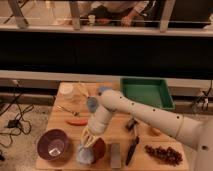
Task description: Wipe red bowl with towel
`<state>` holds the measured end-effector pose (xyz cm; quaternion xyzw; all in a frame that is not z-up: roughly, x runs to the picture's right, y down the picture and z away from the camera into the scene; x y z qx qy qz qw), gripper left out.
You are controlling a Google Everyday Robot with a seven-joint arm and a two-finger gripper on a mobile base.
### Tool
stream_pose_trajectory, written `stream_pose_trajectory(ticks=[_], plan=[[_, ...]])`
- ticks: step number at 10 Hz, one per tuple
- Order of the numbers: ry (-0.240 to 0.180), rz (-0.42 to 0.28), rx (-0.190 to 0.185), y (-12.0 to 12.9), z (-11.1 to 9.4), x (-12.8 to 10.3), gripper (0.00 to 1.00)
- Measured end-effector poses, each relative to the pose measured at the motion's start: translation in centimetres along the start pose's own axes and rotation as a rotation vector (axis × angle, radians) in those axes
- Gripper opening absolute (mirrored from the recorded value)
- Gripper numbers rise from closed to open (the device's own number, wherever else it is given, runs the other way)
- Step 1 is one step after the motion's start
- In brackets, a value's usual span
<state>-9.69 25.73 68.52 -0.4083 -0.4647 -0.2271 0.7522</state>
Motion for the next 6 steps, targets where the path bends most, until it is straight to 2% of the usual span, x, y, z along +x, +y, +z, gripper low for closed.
stream_pose_trajectory(ticks=[3,6], plan=[[0.009,-0.005,-0.017,-0.1,1.0,0.0,0.02],[0.057,0.006,-0.005,0.2,-0.9,0.6,0.02]])
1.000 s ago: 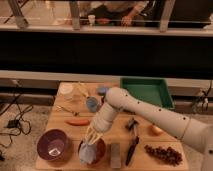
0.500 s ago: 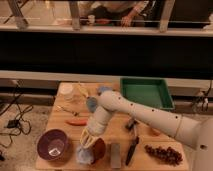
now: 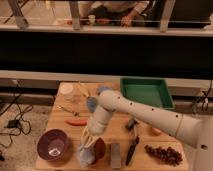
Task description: Wipe red bowl with towel
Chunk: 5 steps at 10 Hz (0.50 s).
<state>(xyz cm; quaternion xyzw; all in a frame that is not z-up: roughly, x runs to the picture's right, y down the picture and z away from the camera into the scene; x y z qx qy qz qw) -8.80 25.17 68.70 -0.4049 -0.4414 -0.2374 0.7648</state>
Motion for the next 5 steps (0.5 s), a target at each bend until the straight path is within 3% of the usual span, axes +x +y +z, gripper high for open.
stream_pose_trajectory(ticks=[5], plan=[[0.016,0.011,-0.003,2.7,-1.0,-0.4,0.02]])
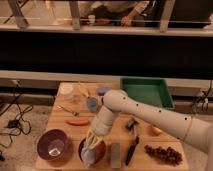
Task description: Wipe red bowl with towel
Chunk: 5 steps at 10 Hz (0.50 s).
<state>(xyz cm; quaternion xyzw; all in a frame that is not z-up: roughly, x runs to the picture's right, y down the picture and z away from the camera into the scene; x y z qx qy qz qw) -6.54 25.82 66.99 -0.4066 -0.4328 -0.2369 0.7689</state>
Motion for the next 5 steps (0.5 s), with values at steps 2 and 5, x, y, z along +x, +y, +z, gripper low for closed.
stream_pose_trajectory(ticks=[2,5], plan=[[0.002,0.007,0.001,0.7,-0.1,0.1,0.02],[0.032,0.021,0.013,0.4,-1.4,1.2,0.02]])
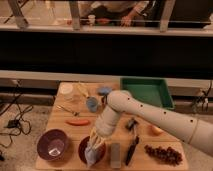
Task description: Wipe red bowl with towel
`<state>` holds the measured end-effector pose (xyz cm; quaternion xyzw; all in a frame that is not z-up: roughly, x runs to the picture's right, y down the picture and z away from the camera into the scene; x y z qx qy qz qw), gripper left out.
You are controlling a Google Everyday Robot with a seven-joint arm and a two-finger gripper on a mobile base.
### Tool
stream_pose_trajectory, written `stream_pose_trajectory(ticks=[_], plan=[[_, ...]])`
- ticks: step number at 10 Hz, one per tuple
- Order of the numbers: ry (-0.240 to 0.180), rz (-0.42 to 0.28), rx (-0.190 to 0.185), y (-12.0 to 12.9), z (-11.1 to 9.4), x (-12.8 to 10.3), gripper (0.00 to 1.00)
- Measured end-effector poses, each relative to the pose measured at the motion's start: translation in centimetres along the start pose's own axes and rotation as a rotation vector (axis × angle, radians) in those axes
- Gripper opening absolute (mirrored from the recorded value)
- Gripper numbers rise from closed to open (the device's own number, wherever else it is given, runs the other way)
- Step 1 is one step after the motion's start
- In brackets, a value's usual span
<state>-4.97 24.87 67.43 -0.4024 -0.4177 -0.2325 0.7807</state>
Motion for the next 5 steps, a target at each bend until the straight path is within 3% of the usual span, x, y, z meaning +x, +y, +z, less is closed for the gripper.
stream_pose_trajectory(ticks=[5], plan=[[0.075,0.011,0.011,-2.4,-2.2,2.1,0.02]])
